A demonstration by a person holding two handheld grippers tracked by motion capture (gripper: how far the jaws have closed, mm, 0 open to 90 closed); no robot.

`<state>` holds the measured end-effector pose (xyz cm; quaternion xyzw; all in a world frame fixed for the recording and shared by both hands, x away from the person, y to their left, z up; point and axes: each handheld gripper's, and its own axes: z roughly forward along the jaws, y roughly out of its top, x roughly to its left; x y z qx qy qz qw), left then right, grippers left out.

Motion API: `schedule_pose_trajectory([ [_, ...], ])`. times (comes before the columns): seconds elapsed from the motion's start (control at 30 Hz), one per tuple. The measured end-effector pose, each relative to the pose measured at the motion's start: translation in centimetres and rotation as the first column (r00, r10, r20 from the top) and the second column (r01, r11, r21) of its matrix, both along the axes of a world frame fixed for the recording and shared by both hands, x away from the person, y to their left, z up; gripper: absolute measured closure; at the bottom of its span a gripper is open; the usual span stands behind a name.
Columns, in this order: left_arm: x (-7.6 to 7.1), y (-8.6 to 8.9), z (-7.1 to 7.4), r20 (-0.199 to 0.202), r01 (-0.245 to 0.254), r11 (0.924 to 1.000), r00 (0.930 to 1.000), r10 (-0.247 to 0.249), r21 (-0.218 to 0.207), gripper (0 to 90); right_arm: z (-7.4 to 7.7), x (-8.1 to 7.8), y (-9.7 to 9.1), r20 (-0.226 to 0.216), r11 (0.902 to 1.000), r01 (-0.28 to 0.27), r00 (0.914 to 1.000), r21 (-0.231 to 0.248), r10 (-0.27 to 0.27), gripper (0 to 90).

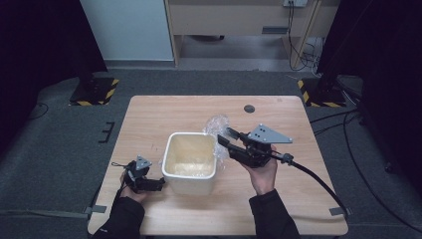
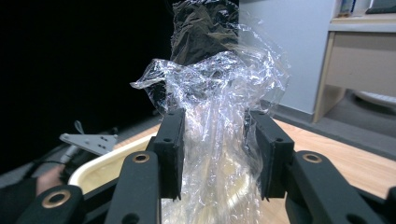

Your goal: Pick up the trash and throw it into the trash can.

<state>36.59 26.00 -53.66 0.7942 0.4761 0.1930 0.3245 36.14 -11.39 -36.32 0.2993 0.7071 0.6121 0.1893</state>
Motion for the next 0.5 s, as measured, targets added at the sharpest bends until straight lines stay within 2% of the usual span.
schedule_pose_trajectory([
  [0.13,0.0,0.0,0.0,0.0,0.0,1.0,1.0,0.0,0.0,0.0,0.0,0.2,1.1,0.004,0.9999,-0.017,0.9999,0.002,0.017,59.7],
  [0.27,0.0,0.0,0.0,0.0,0.0,1.0,1.0,0.0,0.0,0.0,0.0,0.4,1.8,0.01,0.9996,-0.019,0.9998,-0.019,0.019,59.6],
  [0.5,0.0,0.0,0.0,0.0,0.0,1.0,1.0,0.0,0.0,0.0,-0.3,1.0,2.6,0.0,0.9997,-0.023,0.9997,-0.003,0.023,59.7],
])
